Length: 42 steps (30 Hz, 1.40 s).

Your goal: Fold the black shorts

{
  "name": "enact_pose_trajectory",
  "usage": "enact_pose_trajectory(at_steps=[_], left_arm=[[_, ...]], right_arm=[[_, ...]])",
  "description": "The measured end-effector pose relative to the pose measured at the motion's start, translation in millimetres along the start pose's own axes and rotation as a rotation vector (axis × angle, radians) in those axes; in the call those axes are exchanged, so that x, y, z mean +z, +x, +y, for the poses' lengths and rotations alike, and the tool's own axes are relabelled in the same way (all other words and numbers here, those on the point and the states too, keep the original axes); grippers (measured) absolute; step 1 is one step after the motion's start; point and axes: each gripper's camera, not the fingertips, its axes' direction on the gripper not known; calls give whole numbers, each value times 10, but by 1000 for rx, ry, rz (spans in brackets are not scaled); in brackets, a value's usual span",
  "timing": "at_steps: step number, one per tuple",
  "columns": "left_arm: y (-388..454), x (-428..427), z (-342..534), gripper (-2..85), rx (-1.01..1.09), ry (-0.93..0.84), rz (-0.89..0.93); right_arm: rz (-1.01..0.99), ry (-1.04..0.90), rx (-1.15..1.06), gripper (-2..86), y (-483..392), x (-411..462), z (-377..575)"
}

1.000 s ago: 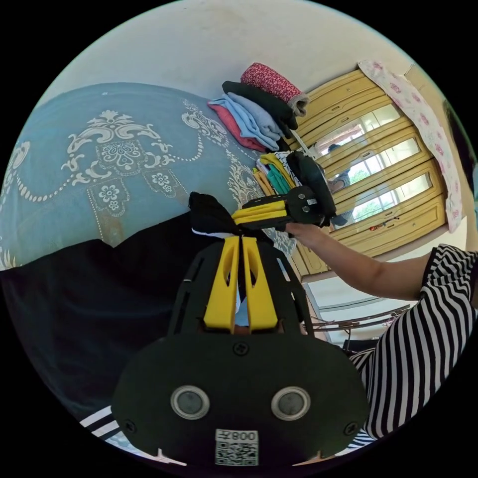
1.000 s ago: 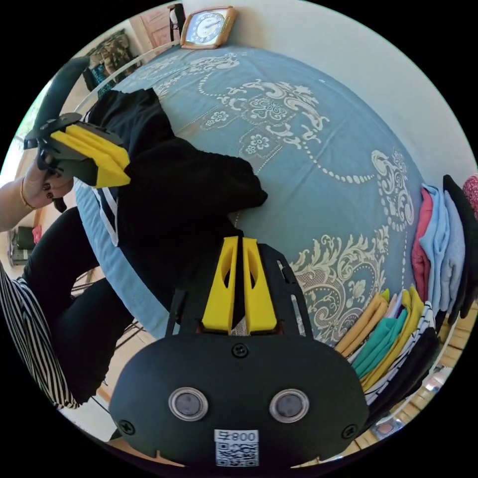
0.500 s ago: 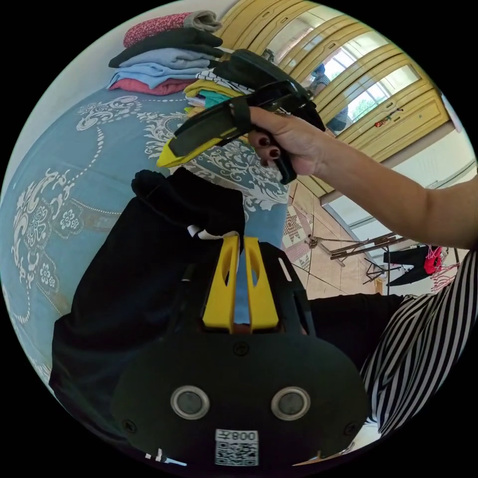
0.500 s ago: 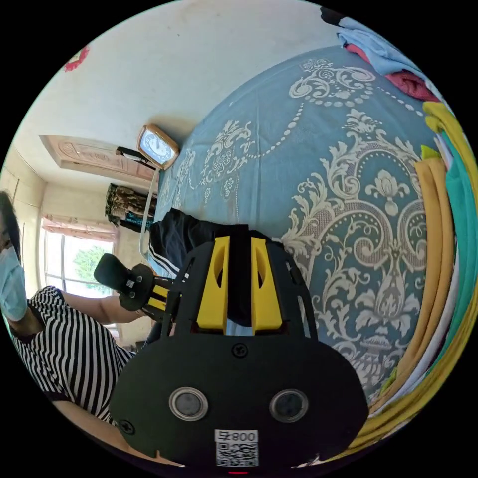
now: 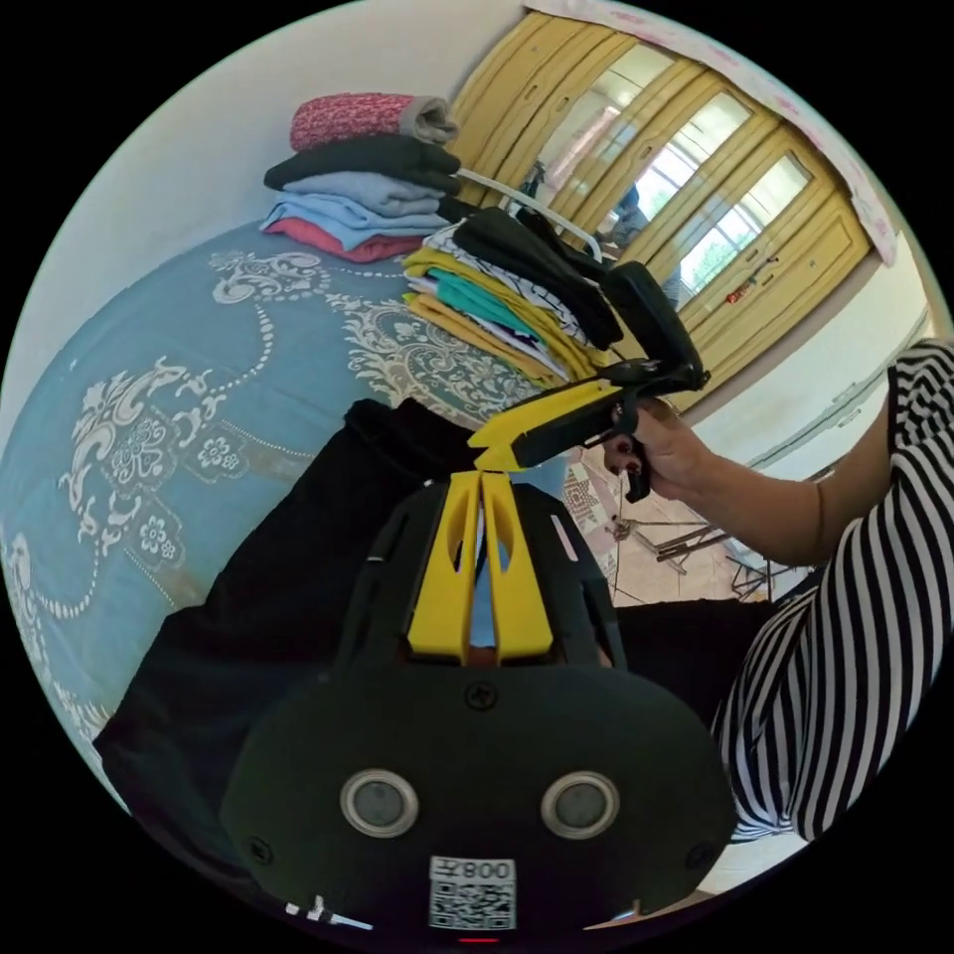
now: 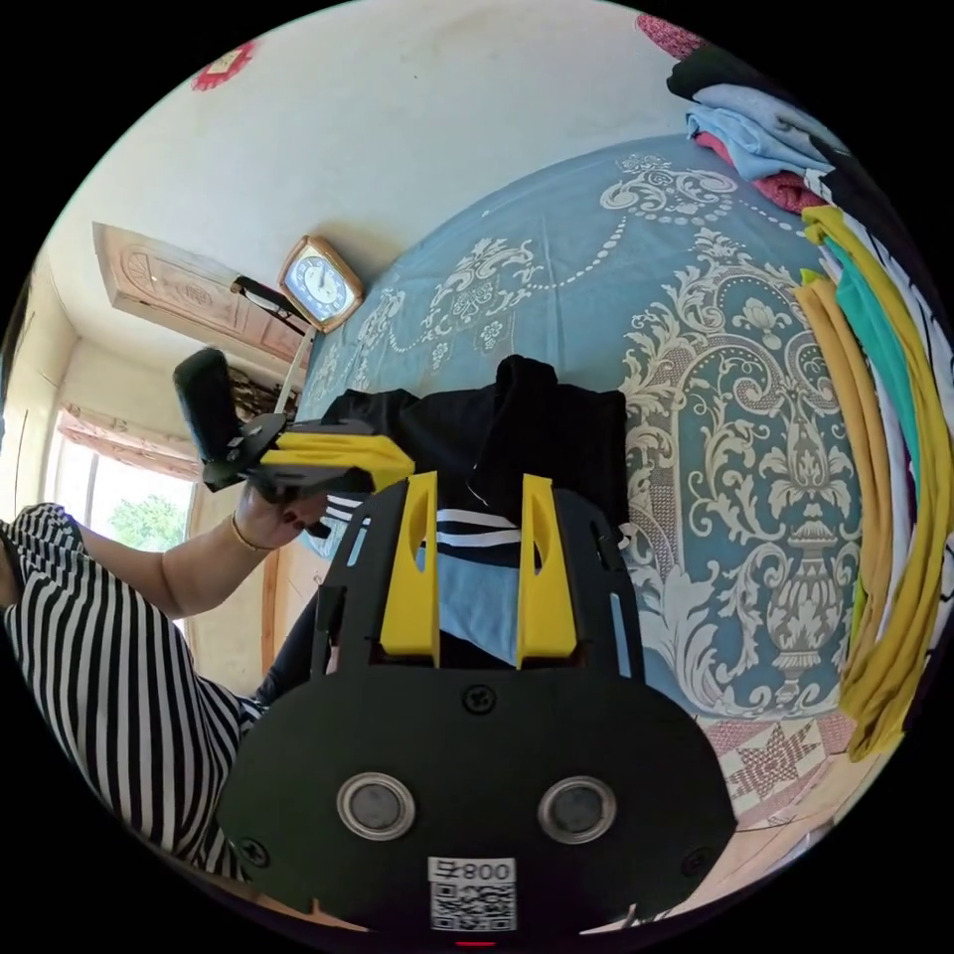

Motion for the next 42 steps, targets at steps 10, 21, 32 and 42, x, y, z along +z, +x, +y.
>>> enact_pose_trajectory(at_steps=[10, 21, 32, 42], left_arm=[[-618, 303, -203, 2, -292, -90, -5], [-338, 493, -533, 11, -95, -193, -20], [-445, 216, -347, 94, -38, -170, -77], [-466, 37, -3, 45, -1, -253, -4]], right_arm=[[297, -66, -109, 56, -66, 348, 125], [-50, 103, 316, 53, 749, 58, 567], [-48, 146, 364, 137, 900, 76, 579], [-71, 99, 373, 85, 833, 287, 364]])
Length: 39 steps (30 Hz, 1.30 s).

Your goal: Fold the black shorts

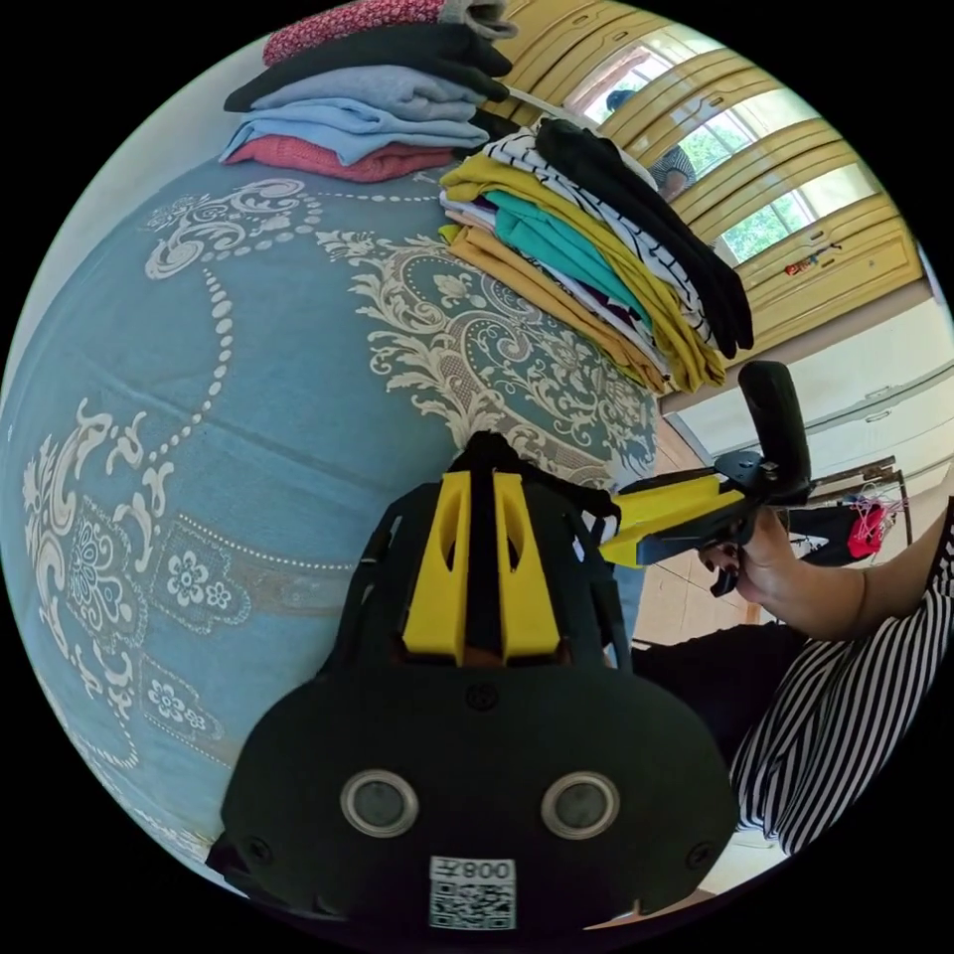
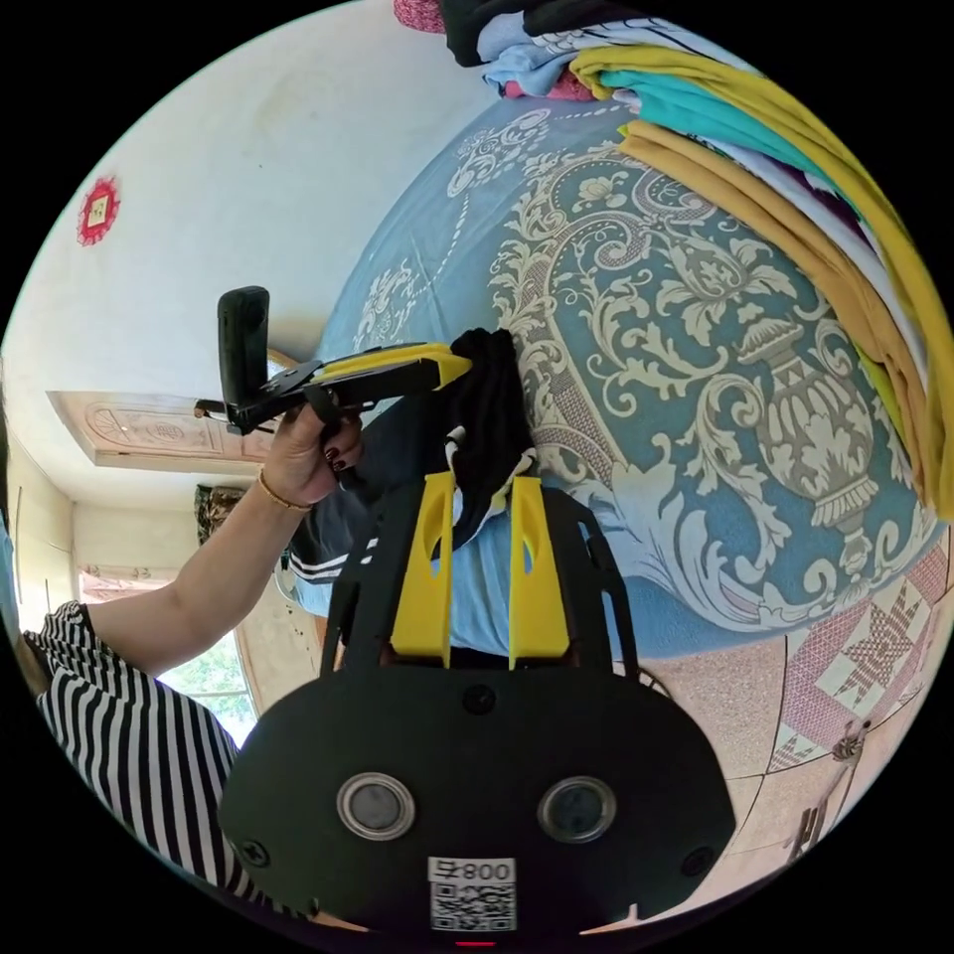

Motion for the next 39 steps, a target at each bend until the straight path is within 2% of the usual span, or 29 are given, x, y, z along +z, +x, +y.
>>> enact_pose_trajectory(at_steps=[6, 12, 15, 21, 24, 27, 29, 32, 35, 39], left_arm=[[97, -349, 367, 36, 5, 127, 87], [209, -440, 658, 53, -22, 132, 76], [215, -409, 941, 67, -70, 69, -5], [118, -1154, 2306, 71, -212, 303, -5], [42, -1549, 3375, 71, -402, 368, -57], [62, -1945, 4644, 73, -708, 414, -193], [181, -2252, 5705, 78, -1021, 469, -332], [354, -2519, 6822, 88, -1356, 558, -446], [404, -2637, 7606, 102, -1533, 660, -408], [354, -2704, 8142, 105, -1582, 745, -333]], right_arm=[[-15, 54, -12, 61, -133, -171, -51], [62, 74, 32, 59, -191, -175, -185], [42, 37, 67, 64, -182, -18, -226], [9, 40, 57, 85, -481, 89, -292], [15, 50, 67, 92, -664, 131, -282], [31, 46, 84, 96, -870, 183, -239], [54, 29, 82, 93, -1058, 236, -200], [55, -22, 39, 86, -1390, 367, -190], [56, -92, -105, 84, -1930, 602, -252], [20, -222, -342, 85, -2725, 1085, -395]])
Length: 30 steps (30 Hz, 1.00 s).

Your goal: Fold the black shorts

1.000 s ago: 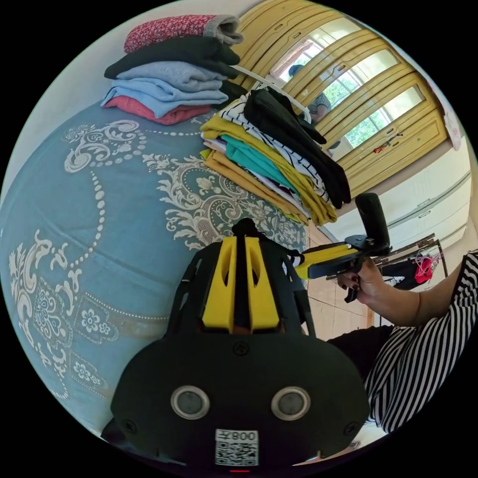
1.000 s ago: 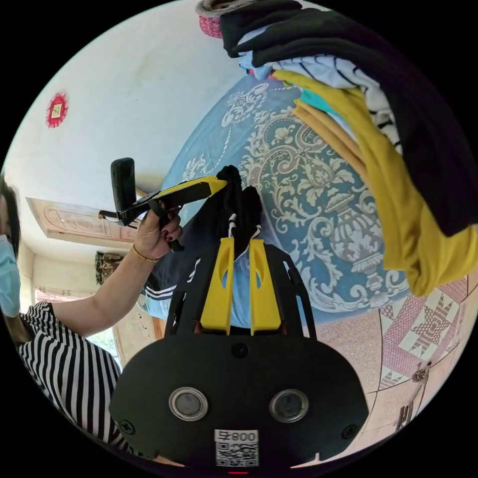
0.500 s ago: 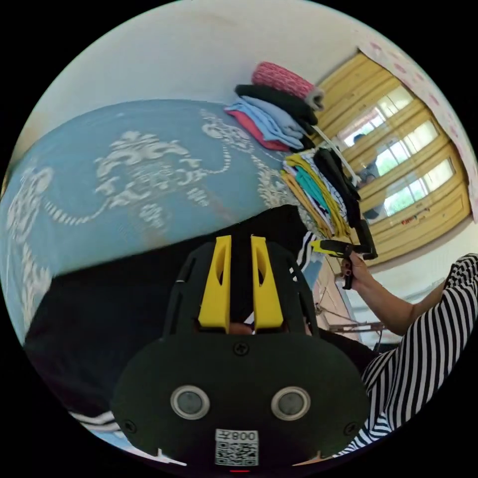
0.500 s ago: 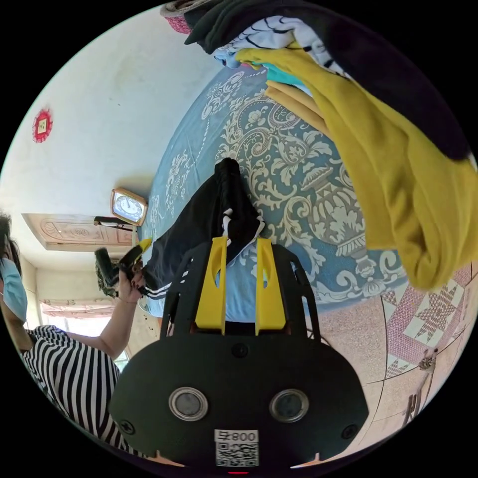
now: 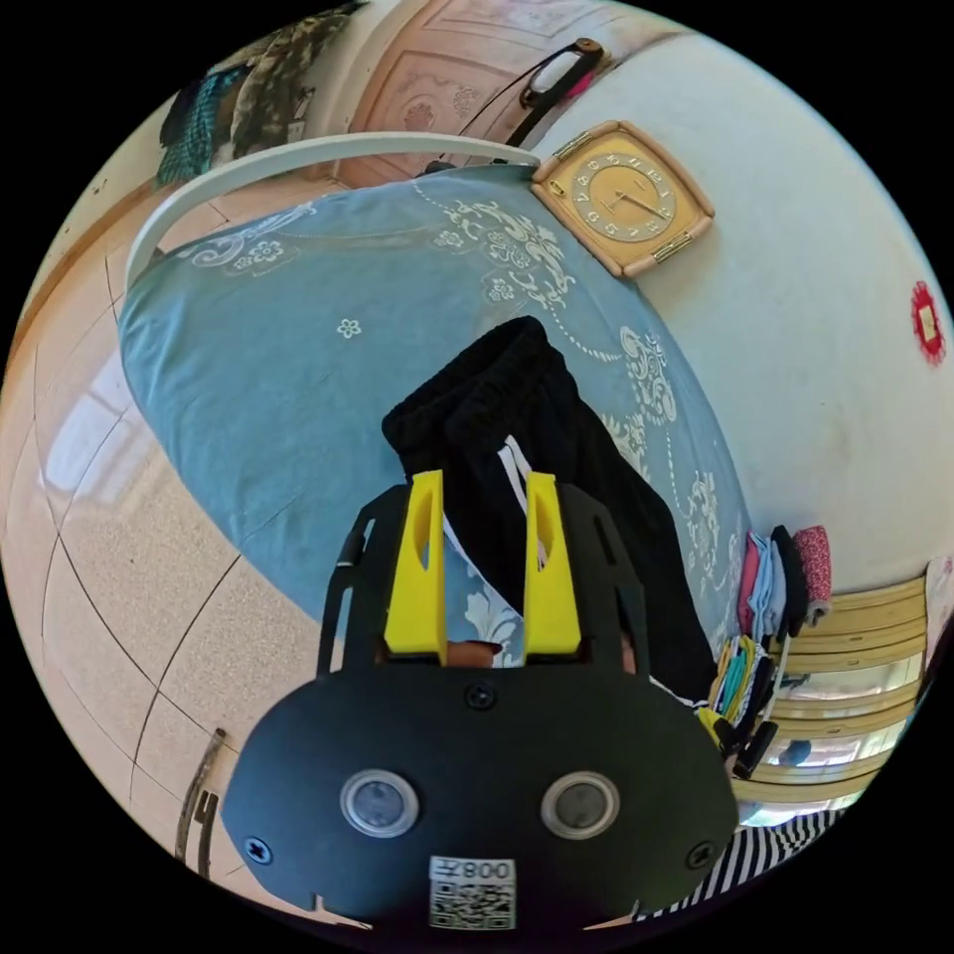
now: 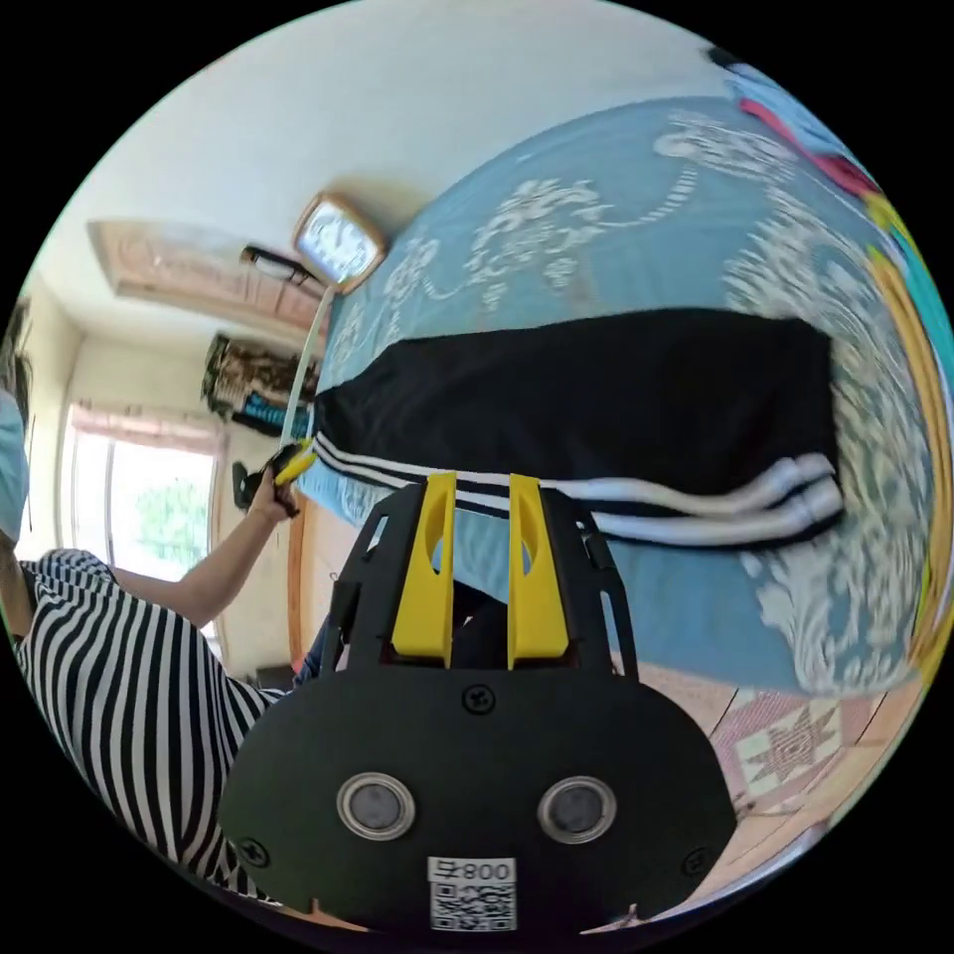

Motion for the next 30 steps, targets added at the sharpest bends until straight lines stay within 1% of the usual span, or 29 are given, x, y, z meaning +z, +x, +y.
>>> enact_pose_trajectory(at_steps=[2, 3, 6, 8, 11, 12, 15, 16, 18, 21, 23, 25, 27, 29, 30], left_arm=[[-221, -35, -83, 87, -16, -19, 70], [-267, -54, -95, 81, -18, -16, 79], [-457, -194, -144, 49, 27, -21, 44], [-637, -417, -134, 40, 61, 22, 61], [-949, -705, -85, 37, 57, 74, 83], [-1024, -740, -75, 37, 51, 72, 84], [-1356, -745, -44, 41, 12, -16, 41], [-1453, -745, -32, 45, 7, -33, 58], [-1555, -807, -16, 55, 2, -31, 85], [-1639, -1007, 34, 70, 17, 6, 38], [-1578, -1214, 59, 71, 85, 87, -28], [-1453, -1298, 15, 70, 174, 116, -47], [-1291, -1299, -85, 66, 278, 112, -32], [-1074, -1181, -248, 45, 397, 55, -19], [-1035, -1139, -280, 37, 413, 37, -29]], right_arm=[[-14, -66, -140, 84, -451, 291, -334], [-25, -79, -175, 84, -558, 357, -412], [-61, -127, -295, 83, -1018, 663, -754], [-76, -160, -356, 83, -1299, 875, -1004], [-59, -167, -414, 85, -1590, 1100, -1349], [-50, -164, -425, 87, -1644, 1144, -1424], [-3, -187, -466, 98, -1904, 1411, -1832], [3, -204, -480, 100, -2006, 1517, -1987], [32, -212, -506, 102, -2161, 1664, -2200], [52, -243, -533, 103, -2375, 1910, -2508], [37, -276, -533, 102, -2502, 2106, -2698], [23, -292, -533, 100, -2586, 2242, -2798], [33, -334, -529, 93, -2662, 2403, -2877], [63, -401, -531, 66, -2748, 2604, -2937], [79, -401, -533, 54, -2768, 2633, -2945]])
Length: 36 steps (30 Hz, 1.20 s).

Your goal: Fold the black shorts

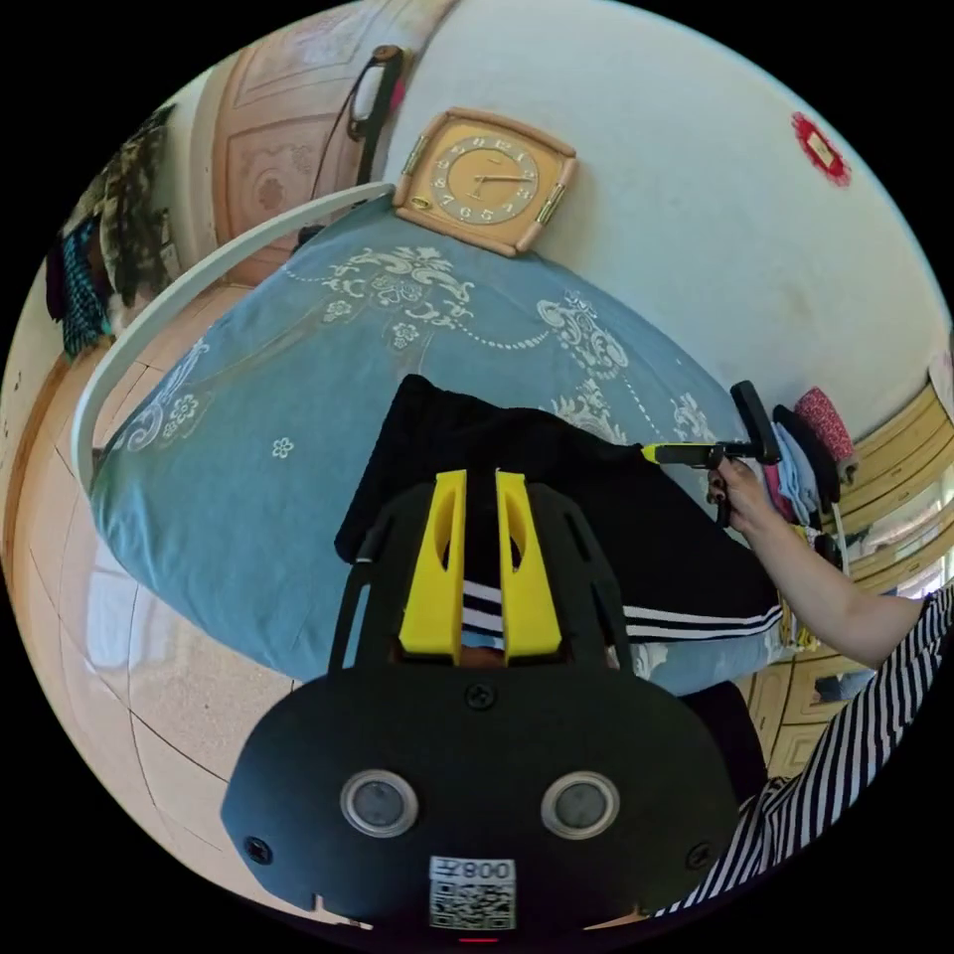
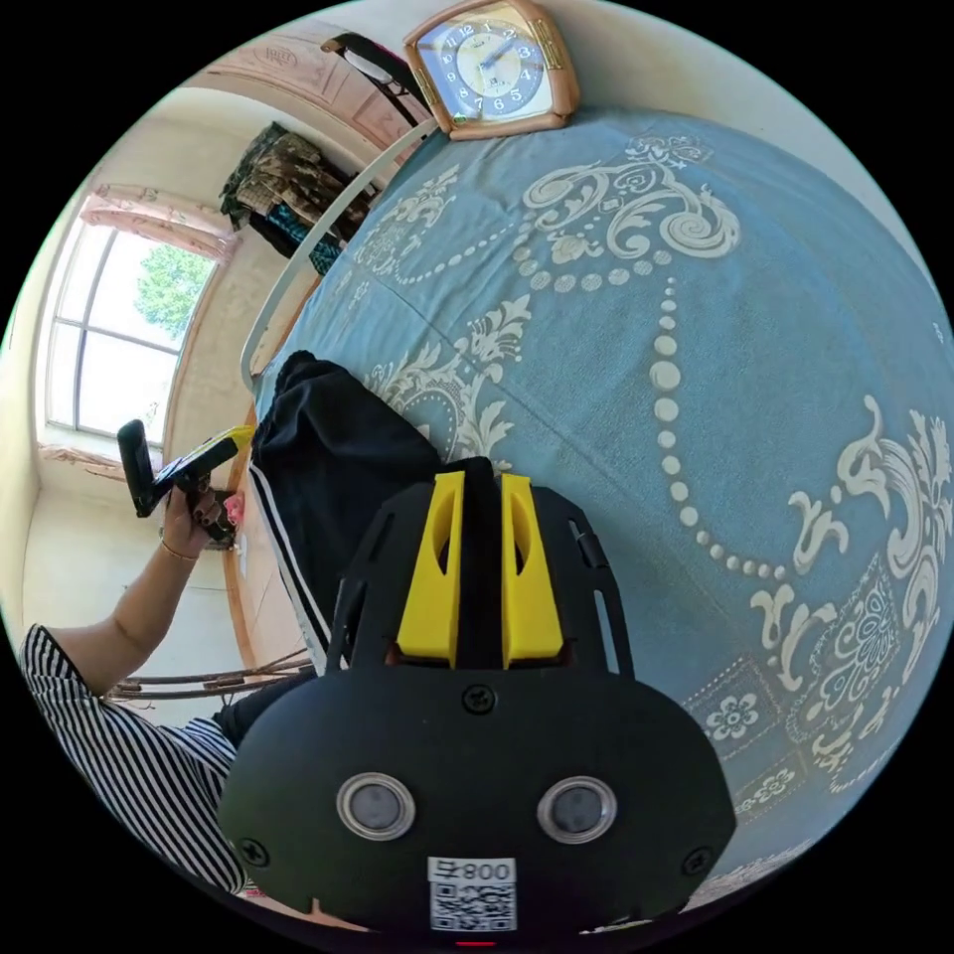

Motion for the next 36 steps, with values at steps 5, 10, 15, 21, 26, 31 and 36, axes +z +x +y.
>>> enact_pose_trajectory(at_steps=[5, 10, 15, 21, 26, 31, 36], left_arm=[[-52, 230, 58, 6, 19, -151, -137], [-106, 124, 236, 2, -1, -137, -128], [-72, 114, 231, 1, -36, -118, -93], [168, 30, 113, 2, -23, -98, -104], [623, -102, -80, 2, 82, 29, -126], [1005, 219, -393, 2, 192, -49, -150], [1111, 600, -648, 2, 144, -137, -206]], right_arm=[[-64, 131, 28, 11, -16, -189, -85], [-230, 196, 40, 6, -2, -373, -148], [-140, 99, 90, 10, 15, -141, -358], [-144, 62, 103, 39, 50, 22, -375], [-44, 245, 86, 71, -103, -299, -67], [-119, 141, -149, 24, -704, -117, 388], [-40, -136, -251, 5, -1084, 517, 843]])
